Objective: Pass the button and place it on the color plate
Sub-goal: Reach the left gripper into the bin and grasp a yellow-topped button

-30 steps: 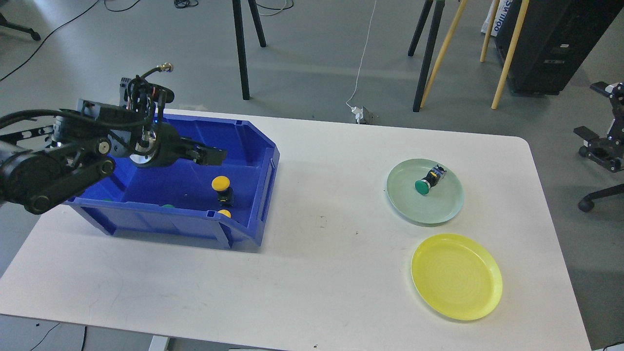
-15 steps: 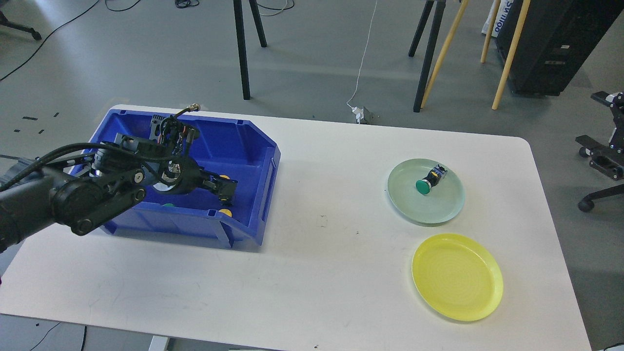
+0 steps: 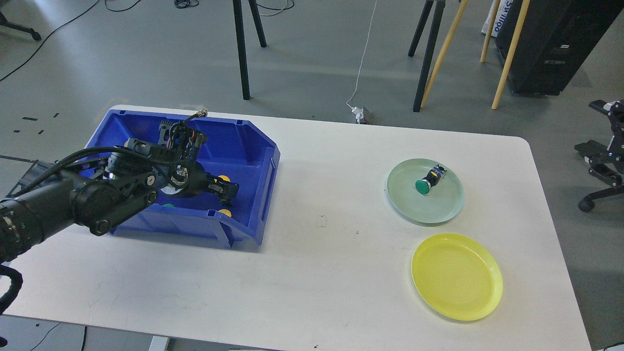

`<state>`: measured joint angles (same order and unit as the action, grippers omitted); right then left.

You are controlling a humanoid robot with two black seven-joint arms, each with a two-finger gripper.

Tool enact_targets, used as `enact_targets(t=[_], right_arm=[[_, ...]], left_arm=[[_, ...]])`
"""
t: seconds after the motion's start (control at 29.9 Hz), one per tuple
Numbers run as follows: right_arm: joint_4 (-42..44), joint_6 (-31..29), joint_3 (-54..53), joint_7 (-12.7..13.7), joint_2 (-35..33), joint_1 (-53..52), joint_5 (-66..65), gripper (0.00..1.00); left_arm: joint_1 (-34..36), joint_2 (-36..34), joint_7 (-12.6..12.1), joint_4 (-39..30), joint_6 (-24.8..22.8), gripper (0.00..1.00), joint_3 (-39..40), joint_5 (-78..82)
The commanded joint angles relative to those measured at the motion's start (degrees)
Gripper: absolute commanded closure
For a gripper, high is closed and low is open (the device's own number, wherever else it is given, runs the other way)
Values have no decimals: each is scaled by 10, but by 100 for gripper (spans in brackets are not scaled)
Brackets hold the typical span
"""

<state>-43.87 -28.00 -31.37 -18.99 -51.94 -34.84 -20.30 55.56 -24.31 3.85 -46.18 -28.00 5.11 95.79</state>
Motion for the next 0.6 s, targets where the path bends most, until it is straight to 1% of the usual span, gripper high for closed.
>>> enact_targets(t=[0.0, 0.03, 0.07, 0.1, 0.23, 0.33, 0.5, 0.57], right_arm=[[0, 0, 0, -1, 0, 0, 0, 1], [0, 0, 0, -1, 1, 0, -1, 1], [0, 0, 0, -1, 2, 0, -1, 1], [0, 0, 0, -1, 3, 0, -2, 1], [1, 0, 0, -1, 4, 0, -2, 1], [1, 0, 0, 0, 8, 0, -2, 1], [4, 0, 0, 1, 18, -7, -4, 1], [4, 7, 0, 1, 25, -9, -4, 1]], left_arm=[[2, -1, -5, 0, 0, 59, 0, 0], [2, -1, -6, 0, 0, 68, 1, 0], [2, -1, -7, 0, 0, 74, 1, 0], [3, -1, -7, 0, 0, 76, 1, -1], [3, -3, -6, -3, 0, 78, 8, -4], [6, -20, -1, -28, 0, 77, 16, -8], [7, -112, 1, -118, 0, 77, 67, -19], [7, -143, 5, -153, 0, 77, 88, -29]])
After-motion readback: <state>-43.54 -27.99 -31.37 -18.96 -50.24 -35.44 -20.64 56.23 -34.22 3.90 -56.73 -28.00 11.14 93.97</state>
